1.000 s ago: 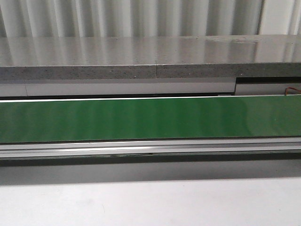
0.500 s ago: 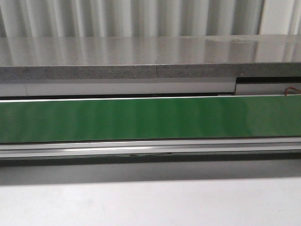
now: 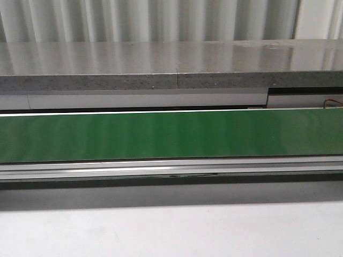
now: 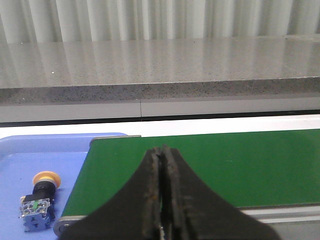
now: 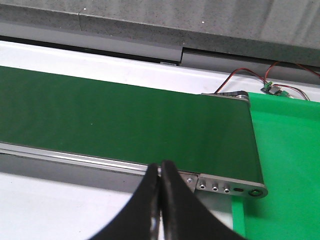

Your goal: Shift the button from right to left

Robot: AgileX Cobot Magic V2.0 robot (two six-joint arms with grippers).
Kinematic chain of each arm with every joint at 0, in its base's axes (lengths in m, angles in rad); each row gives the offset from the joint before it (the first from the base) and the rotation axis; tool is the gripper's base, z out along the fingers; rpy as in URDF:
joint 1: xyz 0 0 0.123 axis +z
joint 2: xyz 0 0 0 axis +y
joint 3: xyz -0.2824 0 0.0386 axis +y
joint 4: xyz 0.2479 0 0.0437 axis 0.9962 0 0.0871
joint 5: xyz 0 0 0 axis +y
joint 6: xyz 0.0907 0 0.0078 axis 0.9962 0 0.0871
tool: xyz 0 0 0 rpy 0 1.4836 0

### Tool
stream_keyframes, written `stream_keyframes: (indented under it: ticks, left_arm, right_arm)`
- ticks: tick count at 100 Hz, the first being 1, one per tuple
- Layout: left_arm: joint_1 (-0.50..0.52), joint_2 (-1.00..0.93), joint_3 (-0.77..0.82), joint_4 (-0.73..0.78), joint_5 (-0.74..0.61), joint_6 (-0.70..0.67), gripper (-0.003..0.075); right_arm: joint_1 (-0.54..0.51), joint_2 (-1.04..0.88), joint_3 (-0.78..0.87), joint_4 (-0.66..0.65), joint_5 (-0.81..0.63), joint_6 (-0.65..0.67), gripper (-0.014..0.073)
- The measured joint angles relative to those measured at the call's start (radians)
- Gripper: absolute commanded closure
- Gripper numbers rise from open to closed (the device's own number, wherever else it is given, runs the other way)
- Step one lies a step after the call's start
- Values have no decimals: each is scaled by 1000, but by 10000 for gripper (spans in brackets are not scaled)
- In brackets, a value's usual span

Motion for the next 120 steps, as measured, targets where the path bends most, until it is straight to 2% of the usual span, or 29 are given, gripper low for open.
stream_keyframes:
  ticks: [11, 120]
  left_arm:
    - [0, -4, 2, 0, -33, -1, 741]
    - [0, -4, 2, 0, -31, -1, 741]
  right_arm:
    - [0, 0, 0, 0, 0, 0, 661]
    - [0, 0, 0, -5, 0, 0, 661]
